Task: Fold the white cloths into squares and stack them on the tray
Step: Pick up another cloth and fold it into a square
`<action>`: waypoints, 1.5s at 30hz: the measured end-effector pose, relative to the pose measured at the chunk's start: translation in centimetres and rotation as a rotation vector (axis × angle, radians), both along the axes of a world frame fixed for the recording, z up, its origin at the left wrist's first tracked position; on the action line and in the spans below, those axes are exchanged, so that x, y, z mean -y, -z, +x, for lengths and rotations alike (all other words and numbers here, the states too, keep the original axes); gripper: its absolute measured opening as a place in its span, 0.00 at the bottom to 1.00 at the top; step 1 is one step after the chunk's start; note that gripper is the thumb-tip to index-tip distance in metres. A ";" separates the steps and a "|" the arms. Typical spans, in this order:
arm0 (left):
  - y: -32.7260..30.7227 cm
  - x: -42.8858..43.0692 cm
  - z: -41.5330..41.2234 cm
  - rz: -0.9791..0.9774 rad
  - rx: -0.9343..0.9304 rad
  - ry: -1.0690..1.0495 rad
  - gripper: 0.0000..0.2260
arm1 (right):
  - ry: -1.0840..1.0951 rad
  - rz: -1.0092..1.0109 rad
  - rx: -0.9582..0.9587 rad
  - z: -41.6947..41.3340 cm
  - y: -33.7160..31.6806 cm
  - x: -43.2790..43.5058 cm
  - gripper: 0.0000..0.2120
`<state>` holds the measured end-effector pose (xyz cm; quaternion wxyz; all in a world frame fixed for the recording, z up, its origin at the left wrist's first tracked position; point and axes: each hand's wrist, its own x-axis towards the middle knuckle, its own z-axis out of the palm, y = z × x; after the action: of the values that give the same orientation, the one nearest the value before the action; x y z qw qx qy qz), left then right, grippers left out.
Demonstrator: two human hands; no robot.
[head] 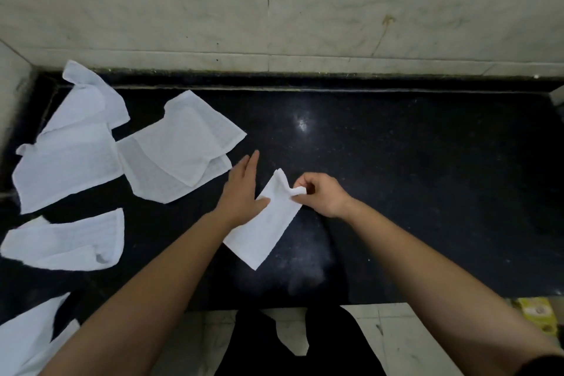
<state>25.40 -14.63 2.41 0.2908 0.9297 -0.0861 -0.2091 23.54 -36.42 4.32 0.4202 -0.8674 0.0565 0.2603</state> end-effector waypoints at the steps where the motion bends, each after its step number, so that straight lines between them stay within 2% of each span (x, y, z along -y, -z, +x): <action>1: -0.4 0.1 1.2 0.027 0.007 0.053 0.41 | -0.026 0.005 0.022 0.4 -0.3 0.1 0.09; 3: -1.3 0.3 2.9 0.044 0.041 0.154 0.28 | -0.057 0.016 0.056 1.2 -0.9 0.4 0.08; 5: -2.1 0.5 4.1 -0.005 0.059 0.152 0.13 | -0.067 0.012 0.089 2.1 -1.5 0.7 0.08; 7: -2.8 0.6 4.7 -0.030 0.044 0.092 0.06 | -0.058 0.000 0.124 3.0 -2.1 1.1 0.08; 10: -3.9 0.7 4.7 -0.059 0.075 0.032 0.05 | -0.002 -0.015 0.176 3.6 -2.8 1.5 0.06; 14: -3.3 0.3 3.7 -0.052 0.190 0.021 0.11 | 0.037 -0.071 0.240 2.7 -2.7 1.0 0.05; 18: -1.1 -0.5 2.3 -0.002 0.303 0.082 0.06 | -0.096 -0.237 0.361 0.2 -1.0 0.5 0.02; 23: 1.5 -1.9 -1.1 0.069 0.393 0.217 0.10 | -0.308 -0.371 0.519 -4.3 2.4 0.1 0.07; 27: 2.8 -3.1 -3.3 0.083 0.413 0.314 0.12 | -0.386 -0.379 0.626 -6.8 4.2 -0.3 0.09; 41: 4.2 -5.3 -5.7 0.112 0.411 0.399 0.19 | -0.458 -0.388 0.625 -8.3 6.3 -1.4 0.10; 45: 4.5 -5.7 -6.3 0.182 0.414 0.411 0.18 | -0.500 -0.398 0.648 -8.6 6.3 -1.3 0.10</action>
<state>19.11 -8.94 -2.06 0.1342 0.9378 -0.3108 -0.0763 14.91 -35.10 -1.98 0.1657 -0.9550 -0.2403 0.0528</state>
